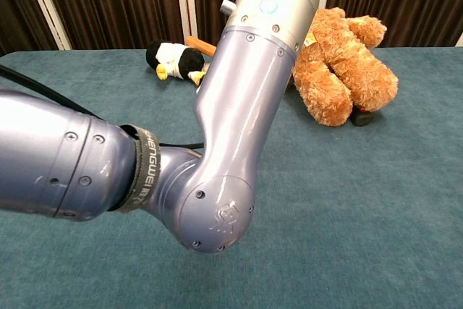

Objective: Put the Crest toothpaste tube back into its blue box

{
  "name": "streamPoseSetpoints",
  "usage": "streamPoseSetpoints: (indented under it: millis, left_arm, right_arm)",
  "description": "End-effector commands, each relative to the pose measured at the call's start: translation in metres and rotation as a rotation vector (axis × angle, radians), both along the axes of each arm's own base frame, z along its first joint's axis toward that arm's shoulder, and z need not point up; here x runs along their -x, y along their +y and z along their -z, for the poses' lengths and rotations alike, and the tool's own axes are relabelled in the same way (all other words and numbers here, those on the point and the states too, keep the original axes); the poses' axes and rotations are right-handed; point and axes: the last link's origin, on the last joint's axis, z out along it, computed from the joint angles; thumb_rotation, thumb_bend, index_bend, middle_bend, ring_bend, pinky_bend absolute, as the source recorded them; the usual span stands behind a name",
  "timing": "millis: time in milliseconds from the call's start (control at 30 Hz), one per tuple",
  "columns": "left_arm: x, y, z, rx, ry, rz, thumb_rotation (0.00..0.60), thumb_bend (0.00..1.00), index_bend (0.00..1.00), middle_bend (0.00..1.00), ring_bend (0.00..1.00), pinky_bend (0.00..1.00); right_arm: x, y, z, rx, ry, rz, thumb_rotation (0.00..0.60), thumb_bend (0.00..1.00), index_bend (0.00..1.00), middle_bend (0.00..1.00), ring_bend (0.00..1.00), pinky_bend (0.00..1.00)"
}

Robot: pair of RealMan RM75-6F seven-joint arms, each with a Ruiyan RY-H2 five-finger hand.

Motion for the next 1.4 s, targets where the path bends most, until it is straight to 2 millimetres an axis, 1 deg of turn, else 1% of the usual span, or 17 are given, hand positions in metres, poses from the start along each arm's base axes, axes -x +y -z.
streamPoseSetpoints:
  millis: [33,400,600,833,1000,1267,1400]
  left_arm:
    - [0.003,0.003,0.002,0.004,0.007,-0.020,0.600,0.55,0.35,0.48,0.43,0.55]
    - [0.025,0.011,0.004,0.005,0.005,-0.070,0.600,0.55,0.35,0.49,0.43,0.55]
    - [0.038,0.016,0.001,0.023,-0.048,-0.106,0.600,0.55,0.35,0.48,0.43,0.55]
    - [0.050,0.013,0.006,0.059,-0.060,-0.108,0.600,0.55,0.36,0.49,0.43,0.56]
    - [0.060,0.013,0.008,0.054,-0.049,-0.113,0.600,0.55,0.36,0.49,0.43,0.56]
    - [0.076,0.025,-0.002,0.002,-0.030,-0.135,0.600,0.55,0.36,0.49,0.43,0.56]
    - [0.089,0.031,-0.008,-0.026,-0.001,-0.145,0.600,0.55,0.36,0.49,0.43,0.56]
  right_arm:
    - [0.000,0.000,-0.001,0.004,0.000,-0.001,0.600,0.41,0.00,0.20,0.10,0.06]
    - [0.000,-0.002,-0.002,0.014,0.014,-0.008,0.600,0.41,0.00,0.20,0.10,0.06]
    - [0.000,-0.003,-0.002,0.016,0.012,-0.006,0.600,0.41,0.00,0.20,0.10,0.06]
    - [0.000,-0.003,0.001,0.010,0.007,-0.001,0.600,0.41,0.00,0.20,0.10,0.06]
    - [0.001,-0.003,-0.001,0.018,0.009,0.010,0.600,0.41,0.00,0.20,0.10,0.06]
    - [0.012,-0.005,-0.003,0.025,0.006,0.057,0.600,0.41,0.00,0.20,0.10,0.06]
    - [0.017,-0.005,-0.002,0.026,-0.008,0.072,0.600,0.41,0.00,0.20,0.10,0.06]
